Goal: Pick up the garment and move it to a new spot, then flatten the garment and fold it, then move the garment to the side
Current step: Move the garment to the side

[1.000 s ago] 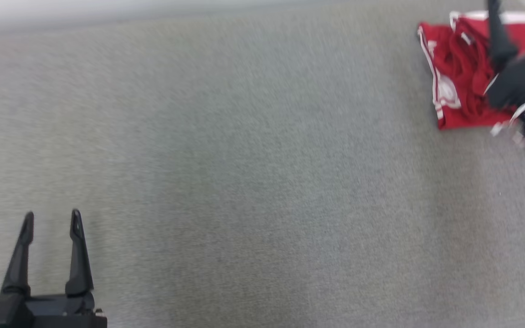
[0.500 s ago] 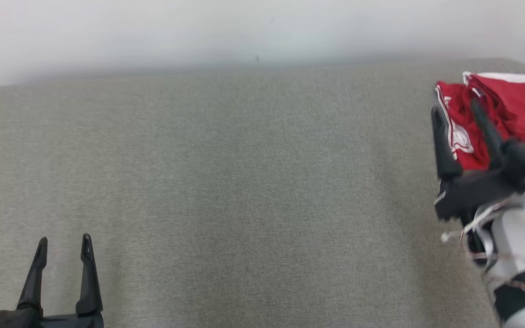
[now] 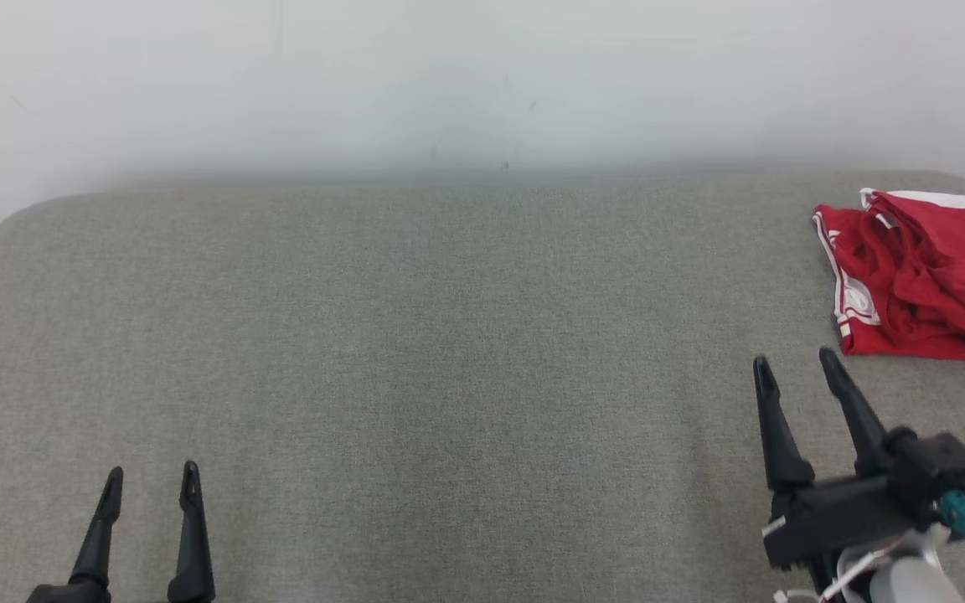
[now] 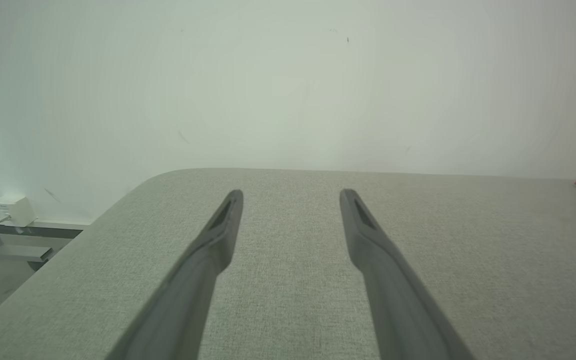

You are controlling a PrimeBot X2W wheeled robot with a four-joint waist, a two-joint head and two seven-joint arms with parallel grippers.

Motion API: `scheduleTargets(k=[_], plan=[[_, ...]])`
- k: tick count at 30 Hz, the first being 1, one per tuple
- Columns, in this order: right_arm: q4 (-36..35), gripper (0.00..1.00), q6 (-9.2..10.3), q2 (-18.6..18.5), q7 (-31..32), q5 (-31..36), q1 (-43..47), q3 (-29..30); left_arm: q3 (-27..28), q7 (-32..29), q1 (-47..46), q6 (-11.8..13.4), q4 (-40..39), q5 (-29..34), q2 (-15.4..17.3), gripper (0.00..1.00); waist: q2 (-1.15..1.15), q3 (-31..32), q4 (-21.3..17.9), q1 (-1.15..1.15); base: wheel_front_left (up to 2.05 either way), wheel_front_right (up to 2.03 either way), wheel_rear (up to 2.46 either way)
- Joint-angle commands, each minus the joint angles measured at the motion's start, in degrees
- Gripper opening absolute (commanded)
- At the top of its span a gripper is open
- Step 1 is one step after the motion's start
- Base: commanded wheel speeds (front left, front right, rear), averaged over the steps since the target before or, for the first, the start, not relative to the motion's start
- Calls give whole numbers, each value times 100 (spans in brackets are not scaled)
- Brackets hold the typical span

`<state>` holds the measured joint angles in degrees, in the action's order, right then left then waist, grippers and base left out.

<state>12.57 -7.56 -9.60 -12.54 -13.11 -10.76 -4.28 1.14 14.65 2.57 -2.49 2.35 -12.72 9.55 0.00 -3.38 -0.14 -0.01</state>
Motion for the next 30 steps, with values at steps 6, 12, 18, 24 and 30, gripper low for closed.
scheduleTargets(k=[6, 12, 18, 24, 30], plan=[[-368, 100, 16, 239, 68, 121, 783, 143, -54, 31, 145, 11, 120, -45, -42, 100, 0, 232, 65, 1, 0, 0, 0], [-666, 100, 15, 351, 122, 103, 1301, 214, -82, 0, 277, 27, 226, -92, -50, 100, 0, 361, 32, 1, 0, 0, 0], [-755, 100, 15, 383, 163, 39, 1508, 254, -82, 3, 361, 43, 294, -154, -46, 100, 0, 395, -39, 1, 0, 0, 0], [-714, 100, 15, 413, 138, 15, 1556, 282, -114, -43, 340, 75, 354, -169, -10, 100, 0, 404, -33, 1, 0, 0, 0], [-694, 100, 16, 414, 115, 17, 1526, 287, -137, -70, 329, 93, 370, -185, 17, 100, 0, 410, -32, 1, 0, 0, 0]])
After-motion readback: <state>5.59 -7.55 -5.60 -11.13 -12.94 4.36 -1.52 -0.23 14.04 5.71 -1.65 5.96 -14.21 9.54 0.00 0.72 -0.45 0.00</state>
